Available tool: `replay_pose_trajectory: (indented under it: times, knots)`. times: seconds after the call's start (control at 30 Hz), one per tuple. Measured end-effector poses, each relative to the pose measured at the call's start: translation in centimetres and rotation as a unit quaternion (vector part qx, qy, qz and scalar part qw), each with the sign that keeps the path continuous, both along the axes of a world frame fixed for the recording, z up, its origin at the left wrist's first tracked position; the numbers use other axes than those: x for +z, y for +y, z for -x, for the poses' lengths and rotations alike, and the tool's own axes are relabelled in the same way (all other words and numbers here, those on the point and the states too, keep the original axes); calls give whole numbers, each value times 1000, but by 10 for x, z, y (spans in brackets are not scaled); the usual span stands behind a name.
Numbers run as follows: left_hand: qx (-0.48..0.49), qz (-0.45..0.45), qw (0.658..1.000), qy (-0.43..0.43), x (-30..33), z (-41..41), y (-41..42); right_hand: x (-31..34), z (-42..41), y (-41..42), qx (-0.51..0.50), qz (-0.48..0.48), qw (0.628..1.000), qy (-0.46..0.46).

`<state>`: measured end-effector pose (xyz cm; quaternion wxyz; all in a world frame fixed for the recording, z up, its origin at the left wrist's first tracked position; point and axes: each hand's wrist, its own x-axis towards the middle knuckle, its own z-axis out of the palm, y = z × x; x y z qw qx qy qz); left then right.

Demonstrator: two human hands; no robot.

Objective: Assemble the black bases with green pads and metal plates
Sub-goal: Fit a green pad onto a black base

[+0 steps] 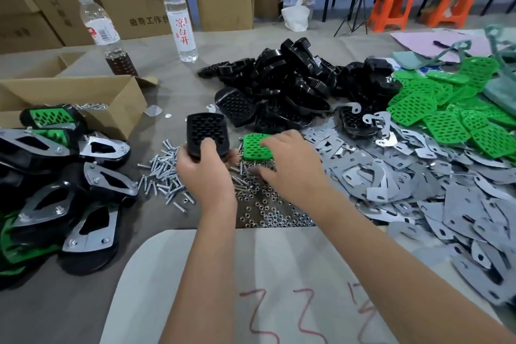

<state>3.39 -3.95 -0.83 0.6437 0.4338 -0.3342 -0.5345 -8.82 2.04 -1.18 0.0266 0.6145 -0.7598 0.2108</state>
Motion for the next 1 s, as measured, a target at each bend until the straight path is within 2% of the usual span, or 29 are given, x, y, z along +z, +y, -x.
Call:
replay_pose_trajectory:
  times: [0.1, 0.2, 0.3, 0.37, 0.47, 0.53, 0.6, 0.8, 1.0]
  knots:
    - [-18, 19, 1000, -5, 2, 1, 2, -5, -5, -13, 9, -32, 999, -10]
    - [-107, 45, 993, -32, 2, 13, 15, -4, 15, 5, -8, 58, 996, -69]
    - [-228, 47, 972, -40, 3, 33, 36, 5, 60, 33, -118, 141, 980, -73]
    - [-306, 34, 950, -44, 4, 49, 53, 11, 100, 50, -210, 151, 965, -36]
    - [-402, 5, 912, -78, 3, 72, 76, 18, 163, 63, -315, 77, 945, 44]
    - [-440, -5, 893, -92, 4, 85, 86, 24, 195, 67, -340, -5, 940, -12]
    - [-463, 3, 879, -111, 5, 96, 91, 26, 212, 68, -354, -27, 932, -74]
    - [-479, 16, 867, -137, 8, 101, 99, 30, 214, 82, -355, 191, 900, -163]
    - [-464, 23, 877, -122, 2, 72, 88, 17, 159, 112, -347, 316, 858, -207]
